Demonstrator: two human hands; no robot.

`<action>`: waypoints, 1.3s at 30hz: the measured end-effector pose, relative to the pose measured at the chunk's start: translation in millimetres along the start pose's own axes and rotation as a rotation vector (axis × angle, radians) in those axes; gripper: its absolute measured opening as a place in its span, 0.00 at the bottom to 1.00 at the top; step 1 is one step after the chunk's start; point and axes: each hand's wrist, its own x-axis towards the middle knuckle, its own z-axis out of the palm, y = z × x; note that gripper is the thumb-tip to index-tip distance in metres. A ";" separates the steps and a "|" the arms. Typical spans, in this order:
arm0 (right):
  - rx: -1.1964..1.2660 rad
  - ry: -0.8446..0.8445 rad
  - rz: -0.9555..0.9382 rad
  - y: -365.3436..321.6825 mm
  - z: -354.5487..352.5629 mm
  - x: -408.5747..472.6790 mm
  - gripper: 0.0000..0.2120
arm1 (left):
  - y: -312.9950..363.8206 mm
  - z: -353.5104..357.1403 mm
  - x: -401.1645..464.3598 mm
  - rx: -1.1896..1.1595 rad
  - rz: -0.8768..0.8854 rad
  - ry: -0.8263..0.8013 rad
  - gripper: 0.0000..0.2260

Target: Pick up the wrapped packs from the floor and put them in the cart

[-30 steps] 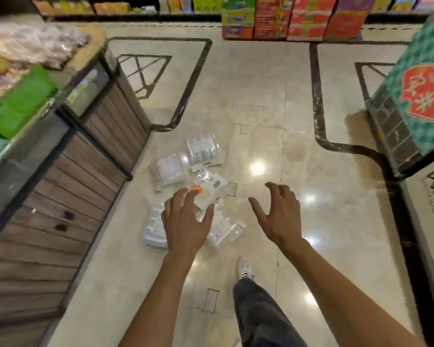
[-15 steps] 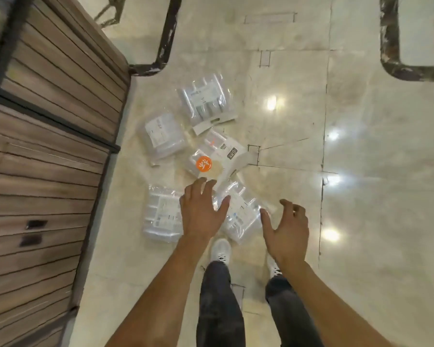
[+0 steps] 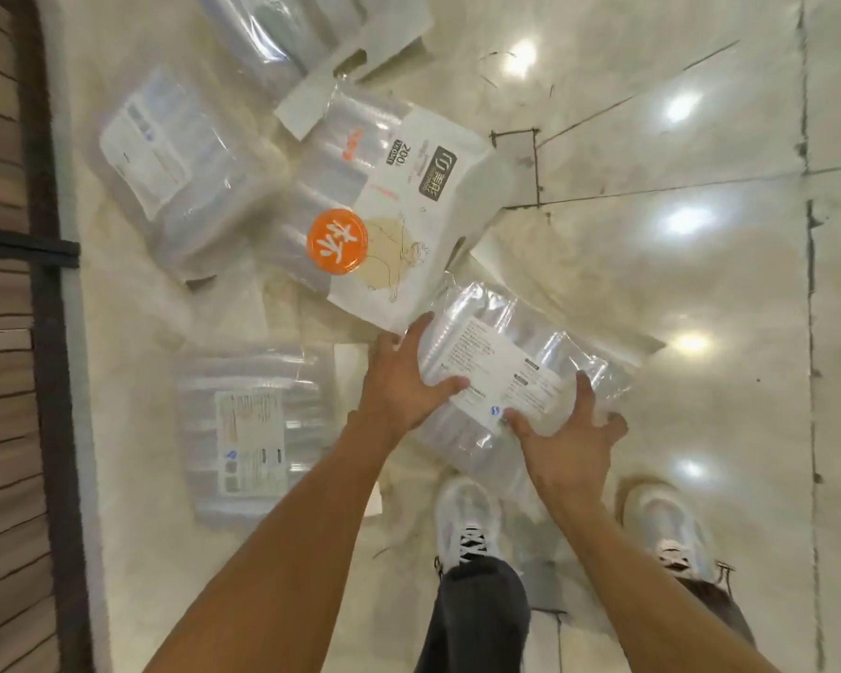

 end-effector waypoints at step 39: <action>0.137 0.911 -0.095 -77.8 -726.3 -566.2 0.55 | 586.8 -318.4 -662.1 -0.122 0.802 0.179 0.50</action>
